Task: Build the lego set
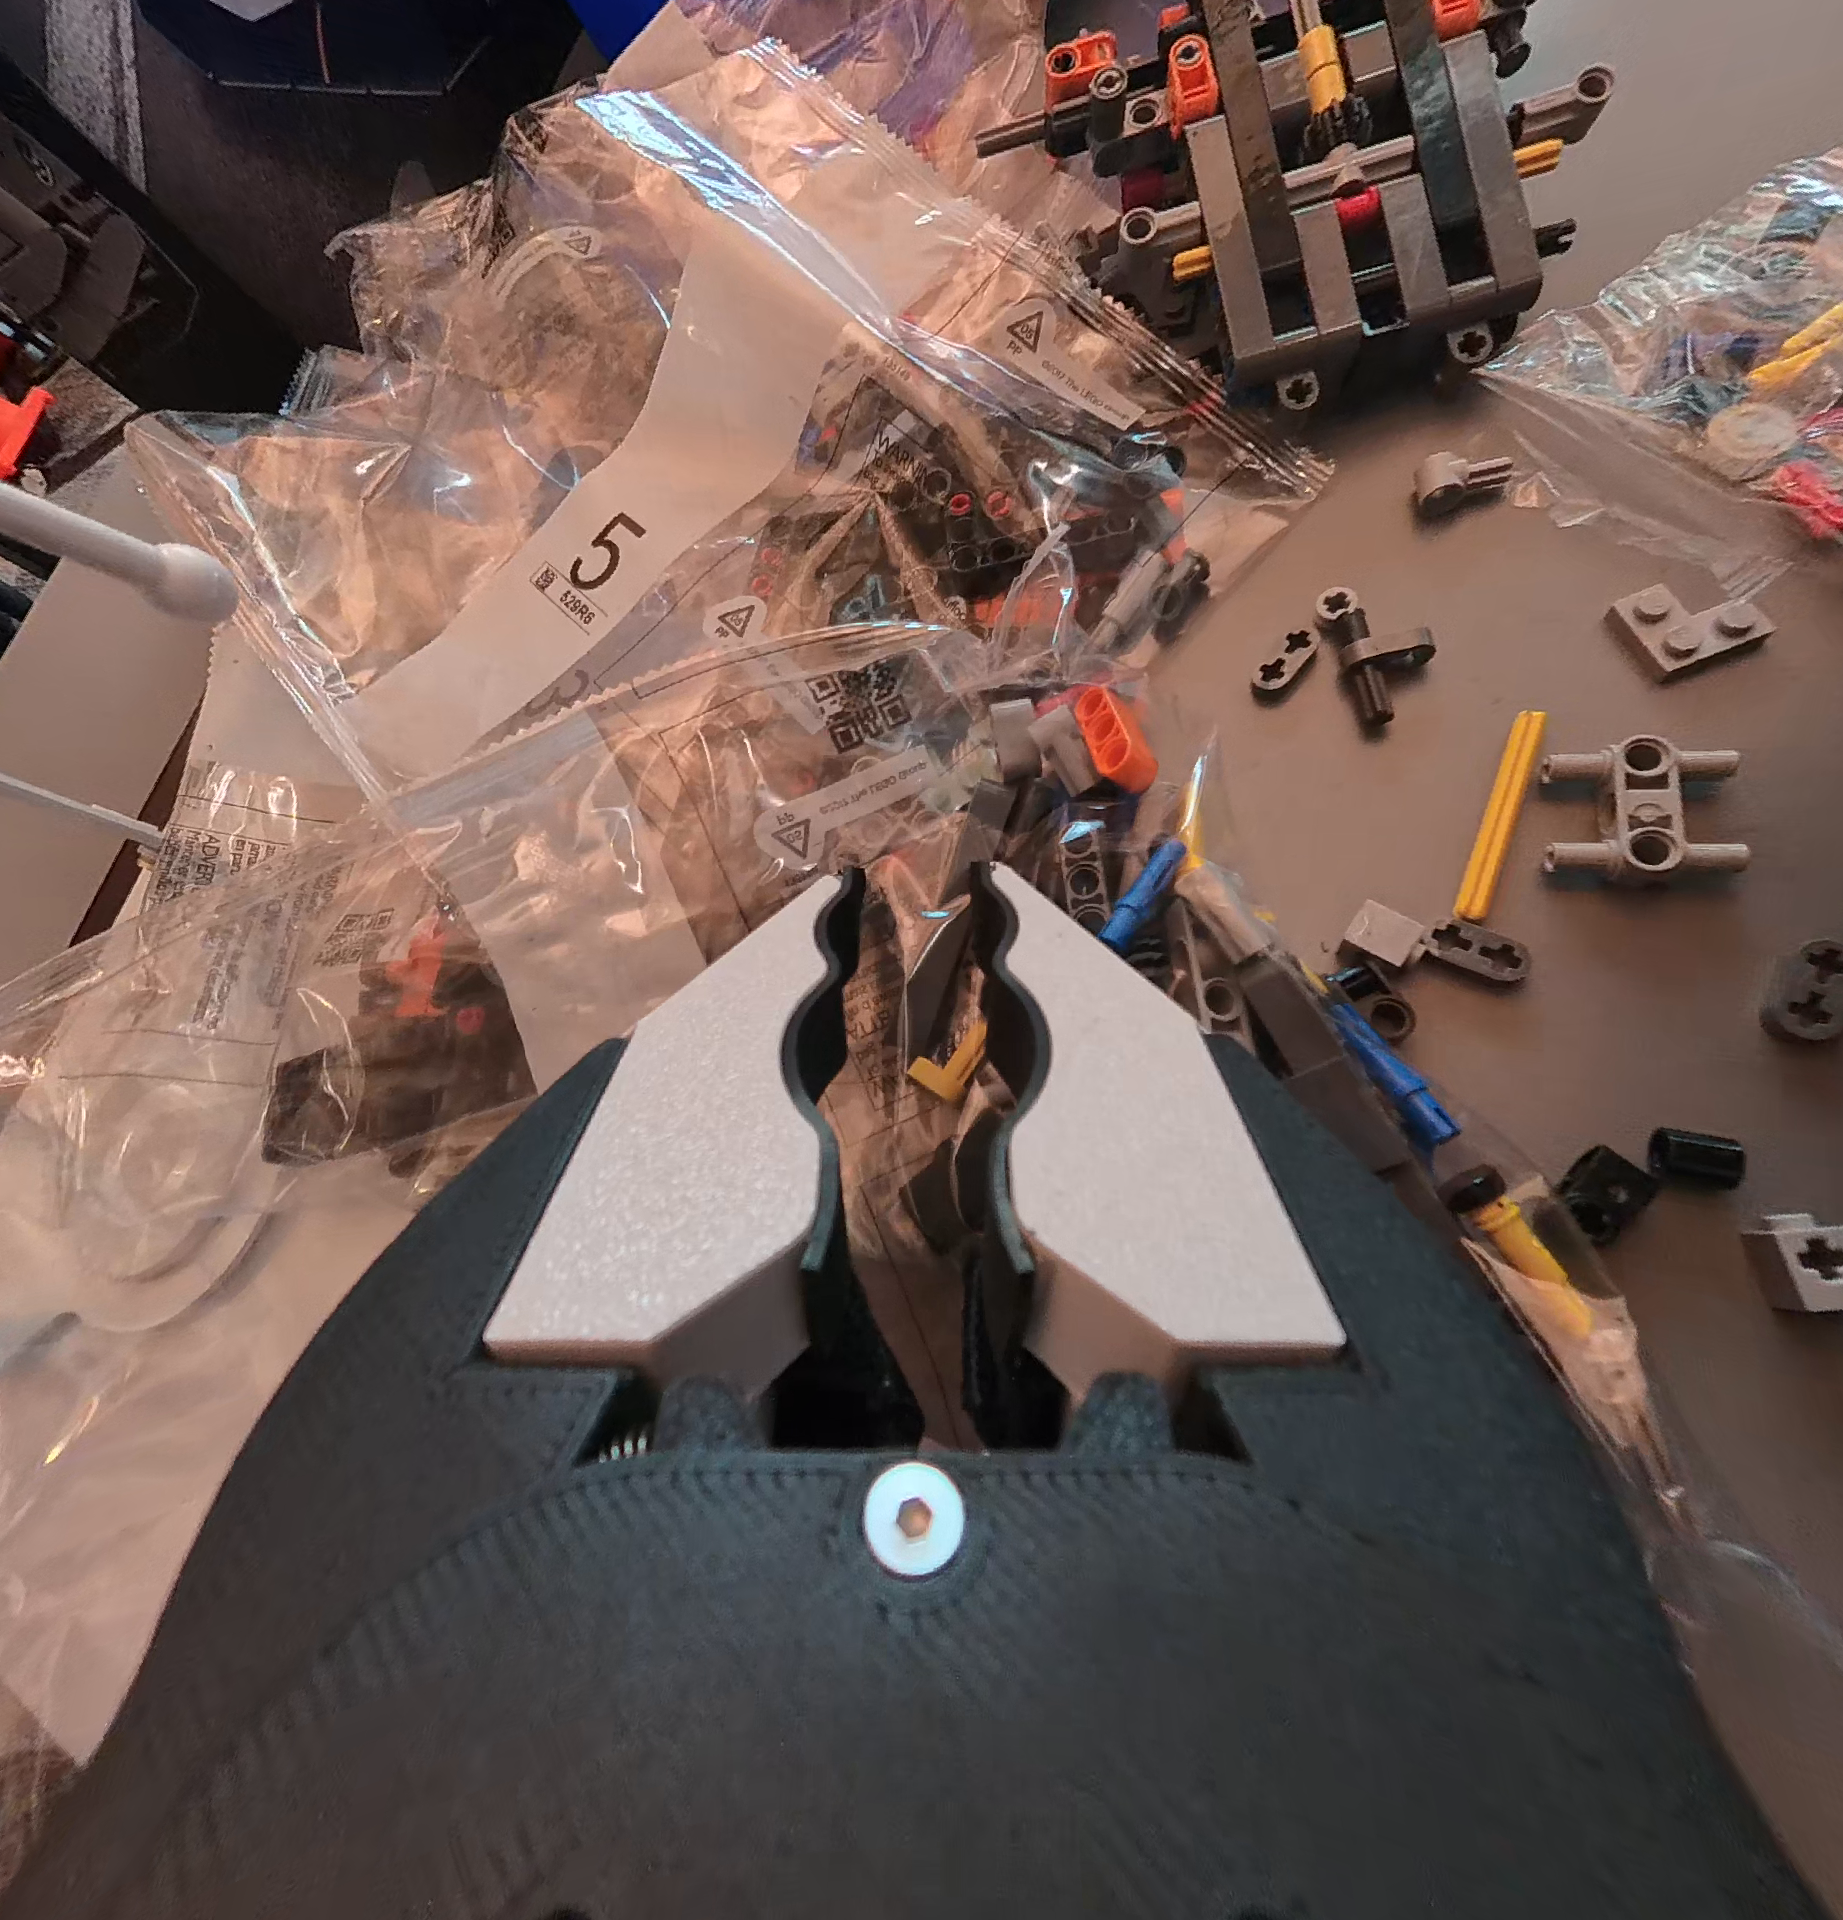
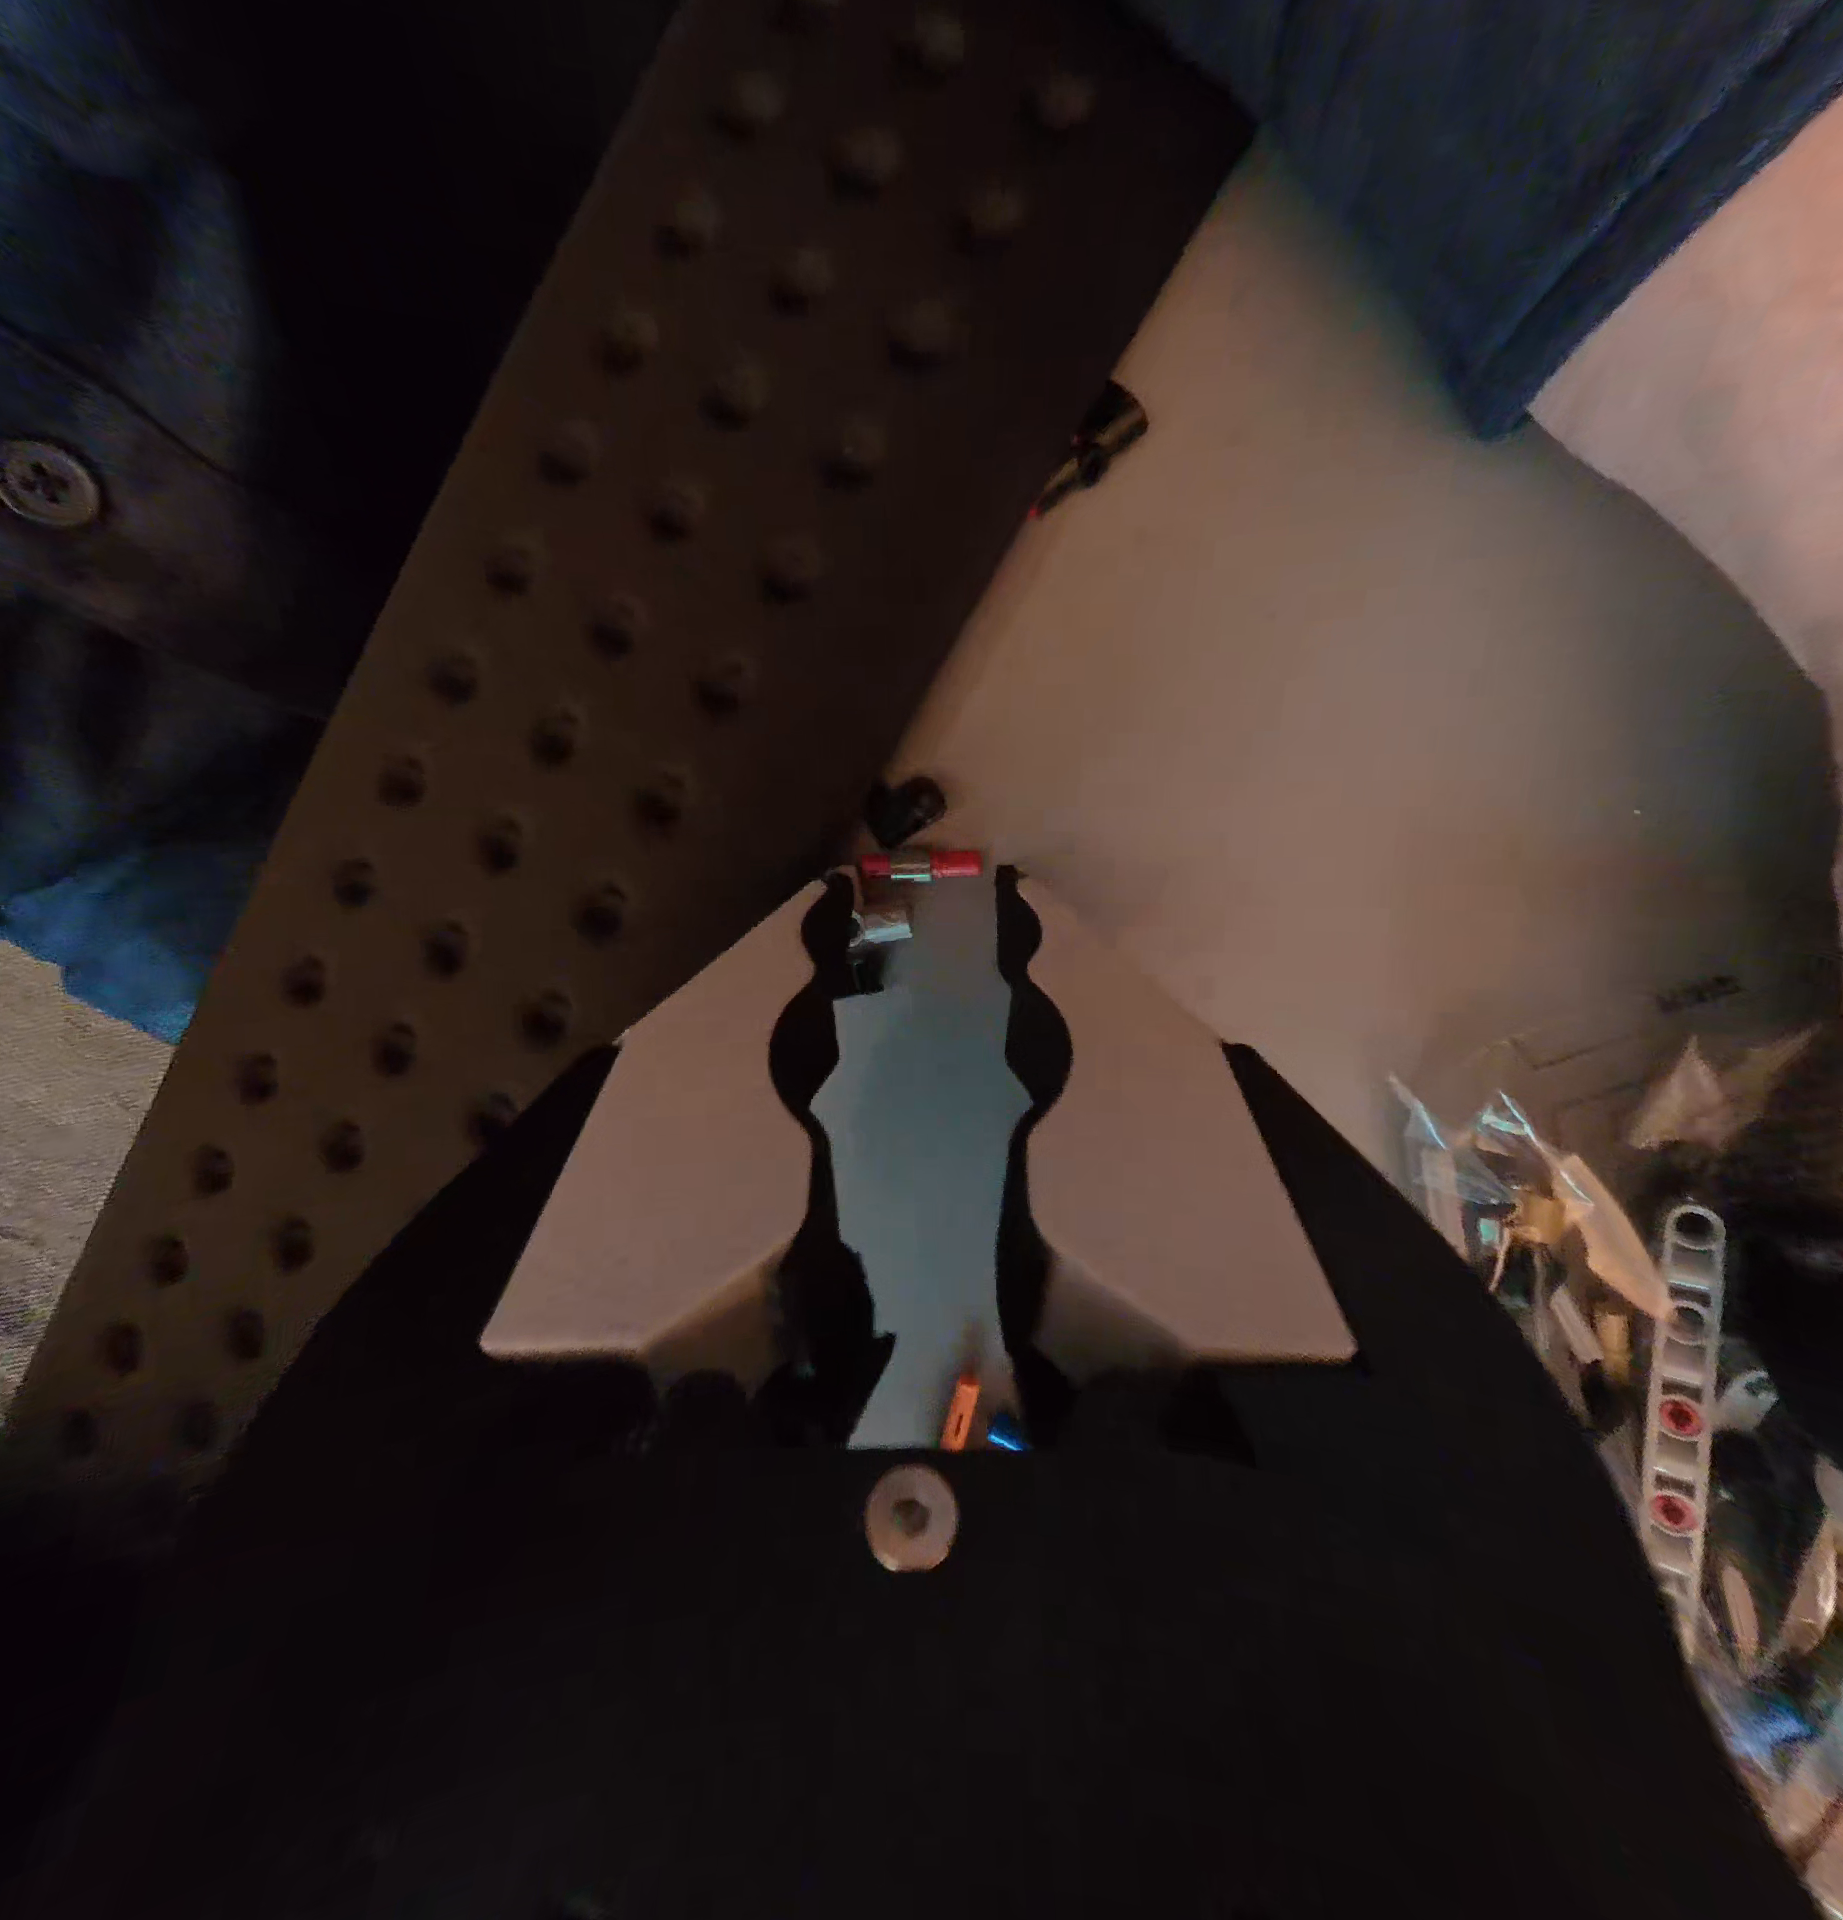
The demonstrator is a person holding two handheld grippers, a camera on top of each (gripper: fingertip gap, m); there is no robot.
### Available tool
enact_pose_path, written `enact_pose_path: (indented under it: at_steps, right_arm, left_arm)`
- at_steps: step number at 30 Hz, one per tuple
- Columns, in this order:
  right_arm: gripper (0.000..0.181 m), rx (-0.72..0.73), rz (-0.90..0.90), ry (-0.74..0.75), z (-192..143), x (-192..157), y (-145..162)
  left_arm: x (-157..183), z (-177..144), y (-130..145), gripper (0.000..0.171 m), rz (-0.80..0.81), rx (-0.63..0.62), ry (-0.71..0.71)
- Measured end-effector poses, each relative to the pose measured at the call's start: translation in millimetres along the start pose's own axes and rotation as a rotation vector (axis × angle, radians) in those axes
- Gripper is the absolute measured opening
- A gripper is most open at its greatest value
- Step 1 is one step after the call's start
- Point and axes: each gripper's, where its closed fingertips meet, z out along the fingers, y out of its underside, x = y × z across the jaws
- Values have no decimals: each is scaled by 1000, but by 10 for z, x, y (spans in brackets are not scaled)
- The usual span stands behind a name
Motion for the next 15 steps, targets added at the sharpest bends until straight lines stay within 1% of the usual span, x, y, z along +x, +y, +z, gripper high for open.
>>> enact_pose_path:
  at_steps: [2, 4, 6, 7, 8, 10, 12, 15]
  right_arm:
    - [22, 3, -23, 27, 2, 10, -18]
    - [15, 4, -13, 80, -12, 109, -24]
    - [16, 2, 22, 155, -62, 282, 24]
    - [15, -33, 50, 220, -99, 409, 110]
    - [22, -77, 66, 261, -129, 485, 208]
    - [24, -18, 81, 243, -195, 447, 153]
    - [32, -14, 73, 200, -220, 333, 157]
    - [38, 50, 94, 42, -204, 42, 75]
  left_arm:
    - [1, 2, -2, 19, 0, 0, 1]
    - [3, 6, -5, 19, 1, 1, 1]
    - [3, 5, -6, 19, 2, 1, 1]
    - [3, 4, -5, 19, 2, 1, 0]
    - [3, 3, -5, 19, 3, 1, -1]
    - [3, 3, -5, 19, 4, 0, 0]
    - [3, 4, -5, 19, 2, 1, 2]
    - [3, 3, -6, 19, 2, 2, 3]
